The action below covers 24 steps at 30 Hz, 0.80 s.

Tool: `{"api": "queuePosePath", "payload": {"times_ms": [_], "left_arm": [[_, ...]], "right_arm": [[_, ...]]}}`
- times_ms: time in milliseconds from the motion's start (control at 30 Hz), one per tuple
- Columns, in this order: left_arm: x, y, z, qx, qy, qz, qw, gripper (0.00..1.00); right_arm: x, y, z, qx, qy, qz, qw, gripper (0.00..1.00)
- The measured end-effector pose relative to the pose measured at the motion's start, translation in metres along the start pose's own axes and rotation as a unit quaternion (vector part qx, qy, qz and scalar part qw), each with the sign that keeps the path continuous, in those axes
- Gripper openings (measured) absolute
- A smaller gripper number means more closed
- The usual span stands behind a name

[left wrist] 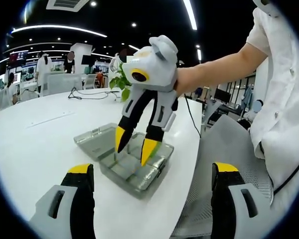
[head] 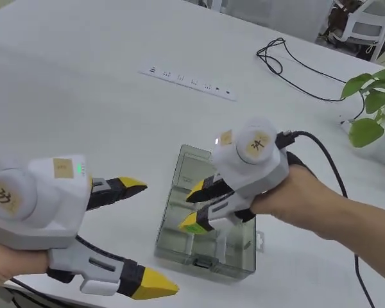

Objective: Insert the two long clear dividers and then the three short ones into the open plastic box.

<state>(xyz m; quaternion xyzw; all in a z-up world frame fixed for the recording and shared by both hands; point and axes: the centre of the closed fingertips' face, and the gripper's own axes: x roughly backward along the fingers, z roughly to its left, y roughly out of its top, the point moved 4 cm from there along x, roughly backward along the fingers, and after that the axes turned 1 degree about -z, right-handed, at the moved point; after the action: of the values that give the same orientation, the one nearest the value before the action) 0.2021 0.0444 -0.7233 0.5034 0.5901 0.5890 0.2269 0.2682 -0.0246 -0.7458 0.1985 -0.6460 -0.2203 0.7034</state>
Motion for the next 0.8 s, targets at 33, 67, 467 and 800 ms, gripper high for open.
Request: {"api": "queuePosePath", "payload": {"times_ms": [33, 67, 467, 800], "left_arm": [[0.0, 0.0, 0.0, 0.0, 0.0, 0.001, 1.0, 1.0], [0.0, 0.0, 0.0, -0.001, -0.001, 0.002, 1.0, 1.0], [0.0, -0.002, -0.002, -0.002, -0.002, 0.009, 1.0, 1.0], [0.001, -0.003, -0.002, -0.005, -0.001, 0.013, 0.9999, 1.0]], "right_arm": [[0.003, -0.001, 0.001, -0.001, 0.0, -0.001, 1.0, 0.36], [0.005, -0.002, 0.001, -0.001, 0.0, -0.002, 1.0, 0.37], [0.028, -0.016, 0.004, -0.004, -0.007, -0.006, 0.9999, 0.52], [0.047, -0.034, 0.007, -0.009, -0.013, -0.002, 0.9999, 0.64]]}}
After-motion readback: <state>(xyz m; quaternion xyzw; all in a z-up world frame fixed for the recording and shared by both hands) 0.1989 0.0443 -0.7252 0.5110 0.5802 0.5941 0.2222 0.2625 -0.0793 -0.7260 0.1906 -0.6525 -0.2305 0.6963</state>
